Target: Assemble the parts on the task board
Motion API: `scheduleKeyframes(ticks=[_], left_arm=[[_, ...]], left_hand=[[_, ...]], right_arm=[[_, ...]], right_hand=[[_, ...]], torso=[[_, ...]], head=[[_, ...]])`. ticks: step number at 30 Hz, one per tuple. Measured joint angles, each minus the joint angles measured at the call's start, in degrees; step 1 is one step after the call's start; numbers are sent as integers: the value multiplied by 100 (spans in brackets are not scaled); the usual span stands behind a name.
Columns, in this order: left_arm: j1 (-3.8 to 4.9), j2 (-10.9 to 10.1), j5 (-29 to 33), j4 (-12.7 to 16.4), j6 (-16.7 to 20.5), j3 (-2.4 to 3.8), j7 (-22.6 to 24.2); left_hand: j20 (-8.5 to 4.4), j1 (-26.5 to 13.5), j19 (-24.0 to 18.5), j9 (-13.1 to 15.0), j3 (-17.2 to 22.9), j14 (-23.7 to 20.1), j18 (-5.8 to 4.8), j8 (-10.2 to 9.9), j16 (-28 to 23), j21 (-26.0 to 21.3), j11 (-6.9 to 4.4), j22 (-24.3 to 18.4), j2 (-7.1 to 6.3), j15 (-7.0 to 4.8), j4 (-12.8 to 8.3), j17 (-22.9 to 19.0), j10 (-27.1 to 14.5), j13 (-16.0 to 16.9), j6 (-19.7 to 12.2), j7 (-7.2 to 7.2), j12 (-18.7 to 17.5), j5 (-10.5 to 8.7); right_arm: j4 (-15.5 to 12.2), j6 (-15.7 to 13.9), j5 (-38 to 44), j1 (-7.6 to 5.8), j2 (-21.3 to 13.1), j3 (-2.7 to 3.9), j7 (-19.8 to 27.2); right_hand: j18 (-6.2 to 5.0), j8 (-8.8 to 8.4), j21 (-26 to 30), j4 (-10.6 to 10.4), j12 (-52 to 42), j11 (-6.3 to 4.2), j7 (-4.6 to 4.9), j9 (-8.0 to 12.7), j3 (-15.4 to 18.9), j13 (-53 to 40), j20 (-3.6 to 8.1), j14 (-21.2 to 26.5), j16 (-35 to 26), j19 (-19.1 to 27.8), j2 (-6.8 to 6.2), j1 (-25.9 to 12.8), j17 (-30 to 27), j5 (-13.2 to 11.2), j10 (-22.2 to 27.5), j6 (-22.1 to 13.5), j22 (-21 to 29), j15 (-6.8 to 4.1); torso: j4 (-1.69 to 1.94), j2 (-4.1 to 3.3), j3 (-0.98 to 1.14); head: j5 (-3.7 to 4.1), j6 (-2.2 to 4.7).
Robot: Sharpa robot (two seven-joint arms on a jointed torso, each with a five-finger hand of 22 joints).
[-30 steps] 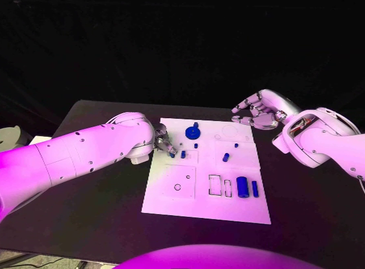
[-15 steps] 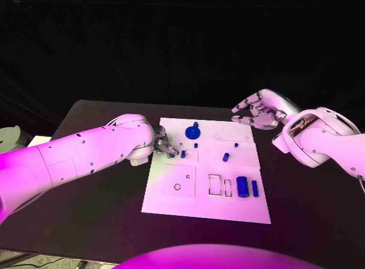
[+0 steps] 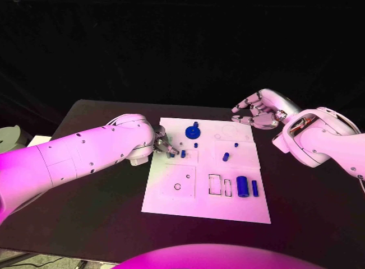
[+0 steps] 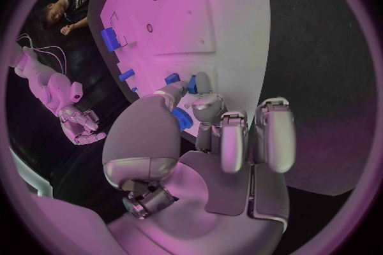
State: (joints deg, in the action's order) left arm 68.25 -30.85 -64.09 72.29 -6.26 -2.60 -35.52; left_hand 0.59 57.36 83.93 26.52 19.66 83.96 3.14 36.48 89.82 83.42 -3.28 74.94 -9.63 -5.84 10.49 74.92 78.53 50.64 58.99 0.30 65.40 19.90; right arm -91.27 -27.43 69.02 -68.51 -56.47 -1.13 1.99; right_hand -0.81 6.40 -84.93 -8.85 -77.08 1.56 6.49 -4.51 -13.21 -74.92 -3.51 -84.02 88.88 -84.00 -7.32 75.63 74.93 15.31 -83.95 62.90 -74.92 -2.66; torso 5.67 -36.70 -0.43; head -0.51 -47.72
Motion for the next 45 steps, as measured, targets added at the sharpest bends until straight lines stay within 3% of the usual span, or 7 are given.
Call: scheduleKeyframes(ticks=[4, 9, 22, 28, 31, 35, 45], left_arm=[[-3, -40, 0, 19, 46, 5, -6], [-12, -108, 33, 60, 218, 12, 0], [-17, -275, 537, 95, 936, 66, 259], [-17, -406, 1034, 136, 1267, 99, 744], [-16, -411, 1238, 133, 1431, 103, 1141], [-10, -317, 1274, 60, 1584, 107, 1791], [36, 250, -60, -291, 1630, 74, 3086]], left_hand=[[0, -134, 0, 6, -364, 0, 0, -1, 0, 23, 0, 0, -19, 0, 202, 0, 0, 4, 0, 0, 3, -92], [0, -119, 0, 12, -923, 0, -1, -67, 0, 16, 4, -1, 116, 0, 531, -1, -4, -71, -29, 28, -19, -867], [0, -222, 0, -53, -1634, 0, 0, -193, 0, -208, 77, -1, 341, 0, 631, -1, -182, -217, -111, 107, -143, -894], [143, 304, -676, -212, -1867, 2, 311, -463, -444, -1658, 320, -1268, 516, 194, 523, -1, -1326, -1666, -748, 384, -1310, -813], [332, 1296, -1778, -350, -1567, -694, 628, -648, -1846, -3491, 624, -3056, 650, 457, 147, -1228, -2169, -2005, -1324, 683, -1825, -753], [545, 2473, -2306, -575, -849, -1987, 628, -828, -3530, -4365, 830, -3665, 643, 659, -430, -3043, -2840, -2558, -1620, 902, -2588, -985], [558, 2545, -1715, -1454, -323, -1514, 716, -1665, -3775, -4794, 837, -4094, 136, 646, -674, -3665, -2557, -3812, -1168, 838, -3794, -1233]], right_arm=[[4, 0, 0, 0, 1, 0, 0], [8, 3, 0, 0, 3, 0, 0], [25, 16, 0, 3, 12, 1, 0], [31, 20, 0, 13, 9, 1, 1], [36, 21, 0, 18, 9, 1, 1], [49, 22, 0, 22, 13, 0, 1], [71, 23, -1, 27, 63, 0, 4]], right_hand=[[0, 0, 0, 0, 0, 0, 0, 0, 0, 0, 0, 0, 0, 0, 0, 0, 0, 0, 0, 0, 0, 0], [0, 0, 0, 0, 0, 0, 0, 0, 0, 0, 0, 0, 0, 0, 0, 0, -1, 0, 0, 0, 1, 0], [0, 0, 0, 0, 0, 0, 0, 5, 0, 0, 0, 0, 0, 0, 0, 0, -1, 34, 0, 0, 1, 0], [0, 0, 0, 0, 0, 0, 0, 4, 0, 0, 0, 0, 0, 0, 0, 0, -2, 34, 0, 0, 2, 0], [0, 0, 0, 0, 0, 0, 0, 4, 0, 0, 0, 0, 0, 0, 0, 0, -2, 34, 0, 0, 2, 0], [0, 0, 0, 0, 0, 0, 0, 4, 0, 0, 0, 0, 0, 0, 0, 0, -2, 34, 0, 0, 1, 0], [0, 0, 0, 0, 0, 0, 0, 4, 0, 0, 0, 0, 0, 0, 0, 0, -3, 34, 0, 0, -3, 0]], torso=[[1, 0, -1], [1, 0, -3], [1, 0, -1], [3, 0, 3], [5, 0, 3], [5, 2, 3], [-13, -1, 4]], head=[[0, 0], [10, 6], [43, 33], [60, 37], [77, 49], [93, 63], [148, 141]])
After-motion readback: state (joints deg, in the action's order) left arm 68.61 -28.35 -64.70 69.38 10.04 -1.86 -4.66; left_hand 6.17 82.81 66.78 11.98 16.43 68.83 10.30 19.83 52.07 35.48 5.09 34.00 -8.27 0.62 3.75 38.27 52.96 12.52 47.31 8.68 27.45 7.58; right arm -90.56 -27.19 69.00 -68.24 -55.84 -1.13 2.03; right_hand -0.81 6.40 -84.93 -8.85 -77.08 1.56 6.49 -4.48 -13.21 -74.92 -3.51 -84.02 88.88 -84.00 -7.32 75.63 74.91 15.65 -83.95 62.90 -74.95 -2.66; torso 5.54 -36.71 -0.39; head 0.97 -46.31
